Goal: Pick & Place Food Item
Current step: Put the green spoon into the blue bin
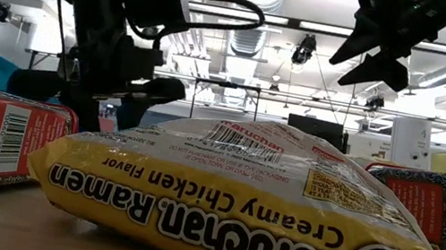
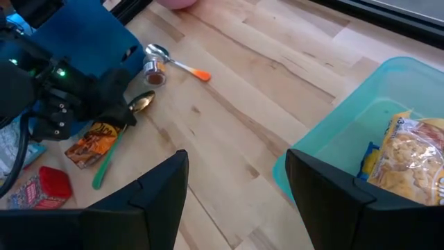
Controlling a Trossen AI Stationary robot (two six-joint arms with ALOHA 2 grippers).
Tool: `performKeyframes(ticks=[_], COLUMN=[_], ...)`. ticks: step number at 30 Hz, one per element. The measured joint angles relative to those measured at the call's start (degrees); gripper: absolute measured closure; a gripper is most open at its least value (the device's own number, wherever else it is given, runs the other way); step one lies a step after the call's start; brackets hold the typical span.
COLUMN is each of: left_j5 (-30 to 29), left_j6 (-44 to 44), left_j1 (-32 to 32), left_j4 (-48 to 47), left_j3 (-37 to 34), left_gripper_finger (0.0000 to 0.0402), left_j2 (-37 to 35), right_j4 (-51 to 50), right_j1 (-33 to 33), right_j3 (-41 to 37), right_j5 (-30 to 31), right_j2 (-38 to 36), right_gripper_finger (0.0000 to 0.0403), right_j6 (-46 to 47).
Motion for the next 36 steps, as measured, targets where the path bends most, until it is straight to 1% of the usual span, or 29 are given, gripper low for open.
performKeyframes(ticks=[3,11,13,21,26,36], left_j5=[0.0,0.0,0.1,0.4,0.1,0.0], left_j6=[0.0,0.0,0.0,-0.2,-1.9,-2.7], left_j1=[0.0,0.0,0.0,-0.1,-0.1,-0.1], left_j4=[0.0,-0.5,-1.3,-2.1,-2.2,-4.8], left_j3=[0.0,1.3,1.9,2.3,2.8,8.7], left_gripper_finger=[0.0285,0.0377,0.039,0.0396,0.0397,0.0398], left_j2=[0.0,0.0,0.0,0.0,-0.4,-0.9], right_j4=[0.0,0.0,0.0,0.0,0.0,-0.1], right_j1=[0.0,0.0,0.0,0.0,0.0,0.0], right_j3=[0.0,0.0,0.0,0.0,0.0,0.0], right_j5=[0.0,0.0,0.0,0.0,0.0,0.0], right_j2=[0.0,0.0,0.0,0.0,0.0,0.0], right_gripper_finger=[0.0166,0.0166,0.0166,0.0166,0.0166,0.0166], right_j6=[0.0,0.0,0.0,0.0,0.0,0.0])
